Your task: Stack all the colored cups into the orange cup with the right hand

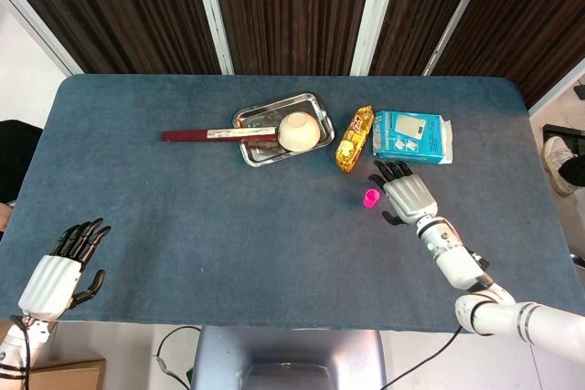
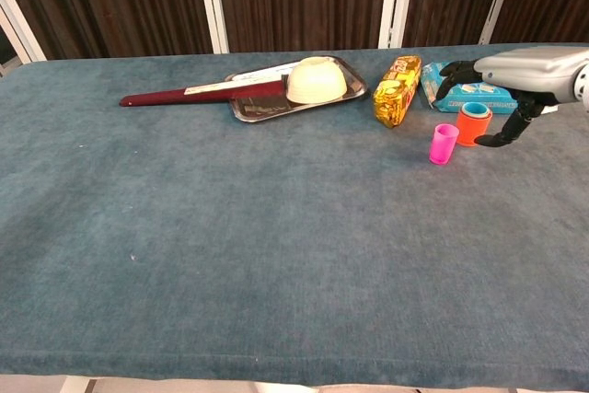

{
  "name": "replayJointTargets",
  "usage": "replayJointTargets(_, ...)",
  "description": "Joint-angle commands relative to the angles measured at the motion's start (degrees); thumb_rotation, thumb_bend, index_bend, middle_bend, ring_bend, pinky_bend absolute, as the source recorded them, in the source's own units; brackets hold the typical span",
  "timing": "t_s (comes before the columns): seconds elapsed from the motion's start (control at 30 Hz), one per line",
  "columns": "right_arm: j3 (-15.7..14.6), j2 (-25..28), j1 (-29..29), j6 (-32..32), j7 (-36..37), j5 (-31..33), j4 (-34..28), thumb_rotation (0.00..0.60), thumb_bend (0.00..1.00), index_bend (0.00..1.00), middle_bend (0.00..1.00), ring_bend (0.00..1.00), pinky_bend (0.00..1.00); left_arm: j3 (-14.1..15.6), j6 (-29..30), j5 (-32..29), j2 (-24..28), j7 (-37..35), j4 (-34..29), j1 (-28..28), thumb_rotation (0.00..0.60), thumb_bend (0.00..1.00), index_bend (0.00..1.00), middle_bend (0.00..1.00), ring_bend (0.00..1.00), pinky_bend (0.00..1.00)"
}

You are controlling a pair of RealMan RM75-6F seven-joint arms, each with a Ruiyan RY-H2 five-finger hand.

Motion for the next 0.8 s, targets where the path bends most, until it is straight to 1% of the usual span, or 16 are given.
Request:
replayJointTargets(0.03,-0.1,-2.3,0.4,-0.4,-0.7,1.0,2.8,0.6,0.43,0.34,0.0,0.0,0.0,-0.1,0.2,-0.1,0.1,-0.2,0.1,0.1,0.6,0.49,0.0,0.0,0.02,0.11)
replayJointTargets(0.17,0.4,-4.6,1.1,-1.6,-1.6,3.2,6.5,0.6,0.43,0.37,0.0,0.0,0.0,-0.1,0.2,-0.2,0.1,-0.4,0.2,0.1,0.6,0.49,0.0,0.0,0.02,0.11)
replayJointTargets(0.4,1.8,-7.1,2.6,-3.2,-1.2,5.0,9.9,0.6,0.43,0.43,0.0,0.0,0.0,0.0,-0.2,-0.4,0.1,-0.3,0.2,0.1,0.6,0.49,0.0,0.0,0.02,0.11)
replayJointTargets(0.63,1.9,-9.4,3.3,-4.5,-0.5,4.9,12.2,0.6,0.43,0.51,0.0,0.0,0.0,-0.1,-0.2,-0.5,0.3,-0.3,0.2,0.1,0.6,0.49,0.0,0.0,0.02,0.11)
replayJointTargets(0.8,2.2,-10.4,3.6,-4.4,-0.1,4.7,13.5,0.6,0.43,0.54,0.01,0.0,0.0,-0.1,-0.2,-0.6,0.4,-0.5,0.2,0.1,0.6,0.49,0.0,0.0,0.02,0.11)
